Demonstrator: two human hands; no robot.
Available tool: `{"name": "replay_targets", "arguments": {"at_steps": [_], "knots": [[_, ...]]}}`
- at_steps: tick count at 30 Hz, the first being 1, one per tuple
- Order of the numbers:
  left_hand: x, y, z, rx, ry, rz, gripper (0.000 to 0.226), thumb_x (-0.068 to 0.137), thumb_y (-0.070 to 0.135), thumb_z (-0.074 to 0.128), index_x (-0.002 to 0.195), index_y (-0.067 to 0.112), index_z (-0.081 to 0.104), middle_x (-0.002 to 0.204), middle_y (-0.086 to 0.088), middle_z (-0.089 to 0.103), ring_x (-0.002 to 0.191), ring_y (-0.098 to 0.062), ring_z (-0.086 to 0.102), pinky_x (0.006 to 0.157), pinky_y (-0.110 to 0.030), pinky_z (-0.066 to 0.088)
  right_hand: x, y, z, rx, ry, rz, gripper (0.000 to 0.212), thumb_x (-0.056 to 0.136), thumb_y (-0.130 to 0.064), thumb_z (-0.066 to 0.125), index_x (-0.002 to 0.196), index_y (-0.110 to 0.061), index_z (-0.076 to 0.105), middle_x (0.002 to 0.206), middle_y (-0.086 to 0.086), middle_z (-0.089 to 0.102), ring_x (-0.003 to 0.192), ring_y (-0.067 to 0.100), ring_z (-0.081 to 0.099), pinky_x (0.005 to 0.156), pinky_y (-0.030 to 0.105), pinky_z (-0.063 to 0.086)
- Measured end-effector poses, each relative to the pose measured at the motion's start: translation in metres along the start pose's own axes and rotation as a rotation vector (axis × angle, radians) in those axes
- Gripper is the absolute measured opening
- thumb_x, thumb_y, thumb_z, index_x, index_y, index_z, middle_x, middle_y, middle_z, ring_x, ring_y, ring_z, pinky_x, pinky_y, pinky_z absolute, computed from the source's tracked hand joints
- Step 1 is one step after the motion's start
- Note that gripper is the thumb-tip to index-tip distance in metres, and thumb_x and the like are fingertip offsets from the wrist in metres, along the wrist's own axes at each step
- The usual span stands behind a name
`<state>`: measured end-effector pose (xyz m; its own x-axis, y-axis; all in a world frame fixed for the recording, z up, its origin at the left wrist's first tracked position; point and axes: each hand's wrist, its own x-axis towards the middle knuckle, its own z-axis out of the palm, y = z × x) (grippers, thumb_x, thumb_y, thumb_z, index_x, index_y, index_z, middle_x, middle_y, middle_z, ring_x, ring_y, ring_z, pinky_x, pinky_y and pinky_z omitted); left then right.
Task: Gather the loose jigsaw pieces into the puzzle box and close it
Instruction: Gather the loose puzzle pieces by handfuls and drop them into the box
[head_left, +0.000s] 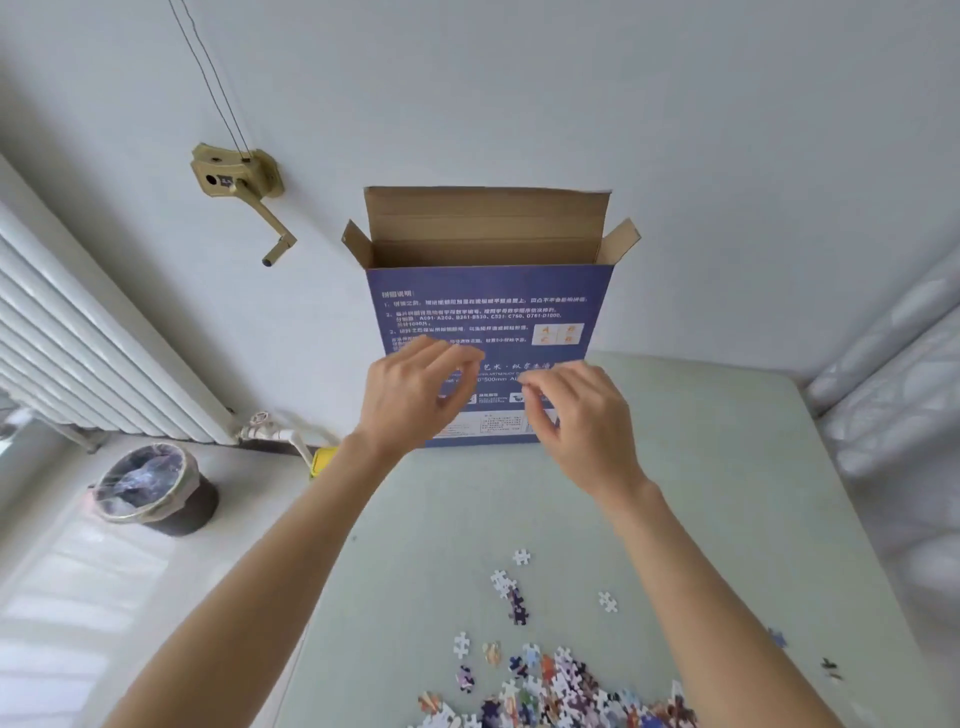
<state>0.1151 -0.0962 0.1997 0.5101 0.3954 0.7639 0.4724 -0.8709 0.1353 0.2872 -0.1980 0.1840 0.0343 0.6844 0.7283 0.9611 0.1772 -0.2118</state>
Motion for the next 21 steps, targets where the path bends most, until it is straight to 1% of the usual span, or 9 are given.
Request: {"name": "replay_targets", "arguments": {"at_steps": [4, 6, 8, 9, 11, 14, 16, 19, 21], "knots": [[-0.087, 0.033, 0.007, -0.089, -0.172, -0.304, 0.015, 0.086, 0.025, 0.053, 0.090, 0.024, 0.068, 0.076, 0.013, 0.066, 0.073, -0.010, 0.061, 0.053, -0.023, 0.048, -0.092, -0.010, 0.001, 0.040, -0.233, 0.155, 0.011, 0.085, -0.016, 0.054, 0.085, -0.014, 0.066, 0.074, -0.003, 0.067, 0.070, 0.019, 0.061, 0.064, 0.029, 0.048], [-0.131, 0.045, 0.011, -0.107, -0.320, -0.505, 0.017, 0.085, 0.022, 0.057, 0.098, 0.026, 0.067, 0.084, 0.012, 0.067, 0.083, -0.013, 0.061, 0.063, -0.028, 0.052, -0.135, -0.012, -0.002, 0.075, -0.384, 0.229, 0.010, 0.084, -0.012, 0.059, 0.089, -0.014, 0.067, 0.077, -0.002, 0.069, 0.073, 0.019, 0.063, 0.064, 0.027, 0.051], [-0.172, 0.052, 0.012, -0.118, -0.514, -0.680, 0.026, 0.086, 0.022, 0.059, 0.112, 0.026, 0.063, 0.100, 0.008, 0.067, 0.098, -0.018, 0.058, 0.080, -0.032, 0.050, -0.169, -0.012, -0.004, 0.102, -0.529, 0.323, 0.014, 0.087, -0.012, 0.059, 0.098, -0.013, 0.067, 0.090, 0.000, 0.071, 0.085, 0.019, 0.065, 0.070, 0.027, 0.051], [-0.190, 0.053, 0.012, -0.106, -0.602, -0.753, 0.031, 0.087, 0.023, 0.059, 0.118, 0.025, 0.059, 0.109, 0.005, 0.065, 0.105, -0.020, 0.055, 0.088, -0.033, 0.046, -0.184, -0.010, -0.003, 0.105, -0.612, 0.369, 0.019, 0.090, -0.014, 0.055, 0.106, -0.013, 0.065, 0.100, -0.001, 0.069, 0.094, 0.018, 0.063, 0.076, 0.026, 0.050], [-0.225, 0.056, 0.009, -0.075, -0.738, -0.880, 0.039, 0.088, 0.024, 0.058, 0.127, 0.022, 0.053, 0.123, 0.000, 0.059, 0.116, -0.023, 0.049, 0.097, -0.034, 0.039, -0.212, -0.008, 0.002, 0.113, -0.752, 0.437, 0.030, 0.094, -0.020, 0.048, 0.123, -0.015, 0.056, 0.121, -0.002, 0.060, 0.112, 0.014, 0.054, 0.090, 0.023, 0.043], [-0.269, 0.062, -0.001, -0.051, -0.849, -0.969, 0.044, 0.090, 0.026, 0.056, 0.133, 0.021, 0.047, 0.136, -0.002, 0.050, 0.126, -0.023, 0.042, 0.103, -0.035, 0.035, -0.240, -0.009, 0.016, 0.139, -0.914, 0.511, 0.043, 0.095, -0.022, 0.048, 0.136, -0.014, 0.042, 0.140, 0.000, 0.045, 0.129, 0.014, 0.040, 0.106, 0.027, 0.032], [-0.290, 0.063, -0.007, -0.057, -0.873, -0.979, 0.048, 0.090, 0.026, 0.056, 0.136, 0.019, 0.044, 0.141, -0.002, 0.043, 0.131, -0.022, 0.037, 0.106, -0.036, 0.032, -0.248, -0.008, 0.029, 0.147, -0.987, 0.567, 0.052, 0.094, -0.022, 0.050, 0.143, -0.014, 0.032, 0.149, 0.003, 0.032, 0.137, 0.016, 0.029, 0.113, 0.031, 0.025], [-0.313, 0.052, -0.012, -0.049, -0.873, -0.987, 0.057, 0.089, 0.024, 0.057, 0.142, 0.017, 0.035, 0.149, 0.000, 0.033, 0.136, -0.021, 0.029, 0.110, -0.035, 0.028, -0.249, -0.010, 0.055, 0.102, -1.051, 0.631, 0.067, 0.094, -0.025, 0.051, 0.149, -0.018, 0.012, 0.157, 0.005, 0.007, 0.144, 0.022, 0.007, 0.117, 0.037, 0.011], [-0.320, 0.039, -0.012, -0.047, -0.873, -0.990, 0.063, 0.089, 0.025, 0.057, 0.145, 0.015, 0.029, 0.152, -0.001, 0.025, 0.139, -0.020, 0.024, 0.113, -0.034, 0.024, -0.248, -0.014, 0.072, 0.055, -1.092, 0.640, 0.072, 0.095, -0.031, 0.048, 0.149, -0.021, 0.002, 0.157, 0.006, -0.006, 0.144, 0.024, -0.004, 0.117, 0.040, 0.004]]}}
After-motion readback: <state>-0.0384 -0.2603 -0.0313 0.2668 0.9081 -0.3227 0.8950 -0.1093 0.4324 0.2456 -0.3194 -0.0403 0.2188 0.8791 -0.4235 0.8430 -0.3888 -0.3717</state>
